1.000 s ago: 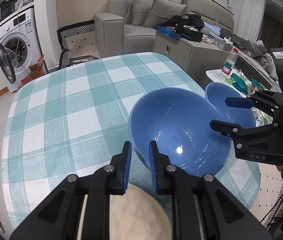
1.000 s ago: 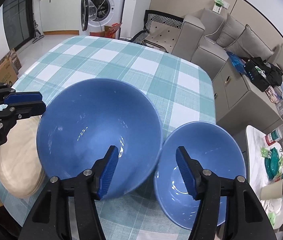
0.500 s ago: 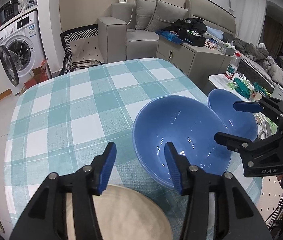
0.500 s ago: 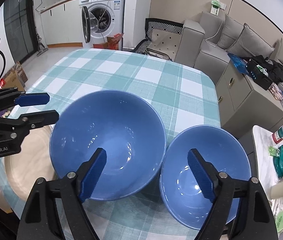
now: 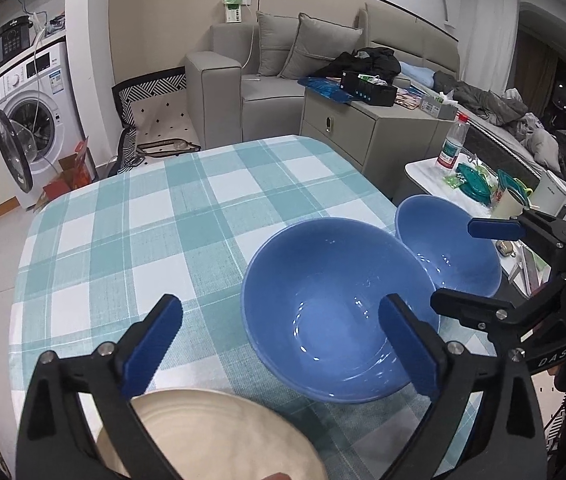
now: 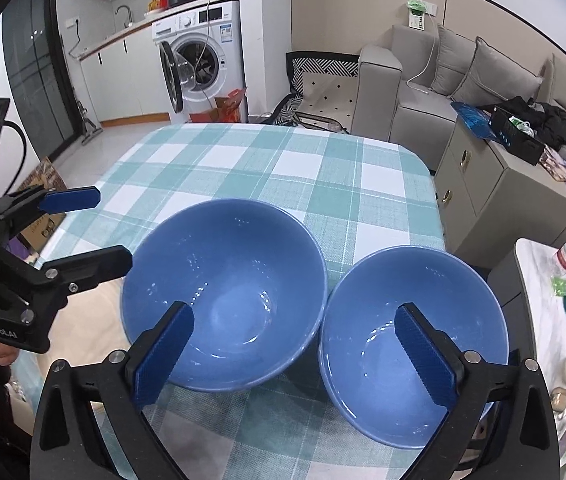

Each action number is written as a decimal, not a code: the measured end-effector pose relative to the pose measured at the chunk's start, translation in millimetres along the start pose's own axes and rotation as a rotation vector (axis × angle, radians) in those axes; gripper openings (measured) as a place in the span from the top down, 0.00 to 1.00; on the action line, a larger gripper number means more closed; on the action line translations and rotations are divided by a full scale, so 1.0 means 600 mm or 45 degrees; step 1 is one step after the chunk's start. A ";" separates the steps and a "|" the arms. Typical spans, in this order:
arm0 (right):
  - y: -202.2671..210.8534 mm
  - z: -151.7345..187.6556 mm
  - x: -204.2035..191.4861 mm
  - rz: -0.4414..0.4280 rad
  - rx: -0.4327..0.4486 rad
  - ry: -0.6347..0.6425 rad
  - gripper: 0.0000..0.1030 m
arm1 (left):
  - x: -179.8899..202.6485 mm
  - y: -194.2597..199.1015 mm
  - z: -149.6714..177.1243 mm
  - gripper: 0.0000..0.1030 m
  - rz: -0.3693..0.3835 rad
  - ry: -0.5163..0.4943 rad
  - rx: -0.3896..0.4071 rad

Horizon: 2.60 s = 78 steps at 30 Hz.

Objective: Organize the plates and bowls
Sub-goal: 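Pull both open grippers back and move toward the other blue bowl, then bring both open grippers to the rim of the blue bowl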

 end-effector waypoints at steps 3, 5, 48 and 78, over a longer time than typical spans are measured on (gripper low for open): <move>0.007 0.001 0.010 0.004 0.014 -0.024 0.01 | 0.005 -0.002 -0.005 0.03 0.021 -0.002 0.001; 0.012 0.001 0.017 0.003 0.023 -0.042 0.01 | 0.009 -0.003 -0.008 0.03 0.023 -0.007 0.003; 0.075 0.002 0.152 0.074 0.114 -0.223 0.01 | 0.093 -0.052 -0.084 0.02 0.115 -0.135 0.010; 0.056 0.040 0.238 0.153 0.079 -0.375 0.01 | 0.151 -0.122 -0.103 0.02 0.165 -0.234 -0.074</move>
Point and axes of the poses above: each gripper's, at about its wrist camera, not at the fingertips, and y roughly against the way its jaws point, x to its right, z to its underside, the point moved 5 cm from there along -y, roughly the way its jaws point, and after that the axes turned 15 degrees about -y, right-handed, at the moved point
